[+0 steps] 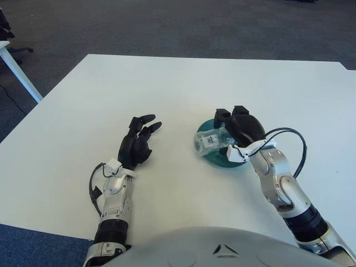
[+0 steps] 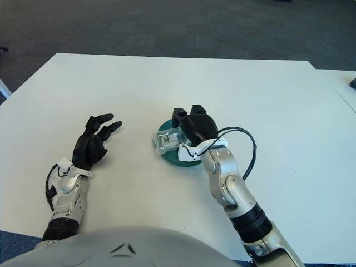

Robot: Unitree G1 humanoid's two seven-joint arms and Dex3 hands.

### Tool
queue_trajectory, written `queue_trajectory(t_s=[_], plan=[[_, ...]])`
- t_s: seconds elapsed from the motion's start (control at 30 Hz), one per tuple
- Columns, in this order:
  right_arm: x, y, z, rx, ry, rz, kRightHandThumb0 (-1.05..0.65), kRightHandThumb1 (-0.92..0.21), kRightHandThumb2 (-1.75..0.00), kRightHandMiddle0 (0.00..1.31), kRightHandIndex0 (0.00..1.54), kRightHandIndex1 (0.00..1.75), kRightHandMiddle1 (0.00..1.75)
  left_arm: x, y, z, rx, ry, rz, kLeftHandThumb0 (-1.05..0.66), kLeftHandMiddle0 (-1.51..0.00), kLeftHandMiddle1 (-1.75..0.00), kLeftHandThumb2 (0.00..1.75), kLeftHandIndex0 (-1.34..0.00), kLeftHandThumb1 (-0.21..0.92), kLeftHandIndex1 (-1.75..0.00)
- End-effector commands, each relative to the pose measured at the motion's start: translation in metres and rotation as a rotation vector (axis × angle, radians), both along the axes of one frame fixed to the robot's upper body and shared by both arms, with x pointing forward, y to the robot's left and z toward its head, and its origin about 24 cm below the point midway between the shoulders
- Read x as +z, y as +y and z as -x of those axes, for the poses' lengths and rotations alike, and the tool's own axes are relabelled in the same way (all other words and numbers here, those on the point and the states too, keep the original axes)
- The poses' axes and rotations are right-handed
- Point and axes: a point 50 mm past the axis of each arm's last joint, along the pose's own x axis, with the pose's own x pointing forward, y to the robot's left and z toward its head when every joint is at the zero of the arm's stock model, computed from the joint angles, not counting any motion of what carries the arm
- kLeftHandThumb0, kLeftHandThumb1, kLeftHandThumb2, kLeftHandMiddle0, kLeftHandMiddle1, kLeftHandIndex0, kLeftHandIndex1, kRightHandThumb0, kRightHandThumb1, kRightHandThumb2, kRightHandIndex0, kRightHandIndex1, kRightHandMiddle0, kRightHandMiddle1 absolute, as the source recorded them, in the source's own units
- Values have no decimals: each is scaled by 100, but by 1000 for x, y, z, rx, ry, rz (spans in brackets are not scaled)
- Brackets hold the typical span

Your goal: Put the bottle into the plate.

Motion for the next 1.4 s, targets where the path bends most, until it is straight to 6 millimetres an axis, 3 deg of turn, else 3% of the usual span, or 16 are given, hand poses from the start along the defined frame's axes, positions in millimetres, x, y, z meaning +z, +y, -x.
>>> queue_trajectory(t_s=[0.0, 0.07, 0.17, 0.27, 0.77, 1.2, 1.37], plan=[[-2, -5, 0, 5, -5, 71, -98, -89, -71, 3, 5, 40, 71, -17, -4, 13, 19, 74, 47, -57, -33, -61, 92, -7, 92, -110], [-1, -8, 1, 22, -13, 100, -101, -91, -74, 2, 4, 26, 55, -17, -4, 13, 19, 74, 47, -57, -33, -61, 92, -7, 92, -110], [0, -10, 2, 45, -23, 125, -104, -92, -84, 0, 1, 7, 17, -17, -4, 13, 19, 75, 47, -57, -33, -61, 92, -7, 92, -110], [1, -11, 3, 62, -29, 132, -105, -92, -88, 0, 0, 2, 5, -17, -4, 13, 19, 74, 47, -57, -33, -61, 92, -7, 92, -110], [2, -20, 4, 61, -10, 103, -105, -92, -90, 0, 0, 0, 0, -17, -3, 13, 19, 74, 47, -57, -33, -61, 92, -7, 92, -110], [28, -44, -4, 20, -97, 96, -105, -92, -95, 0, 0, 0, 0, -17, -3, 12, 19, 75, 47, -57, -33, -61, 92, -7, 92, -110], [41, -57, -10, -65, -108, -110, -105, -92, -95, 0, 0, 0, 0, -18, -3, 11, 19, 76, 47, -57, -33, -61, 92, -7, 92, -110]])
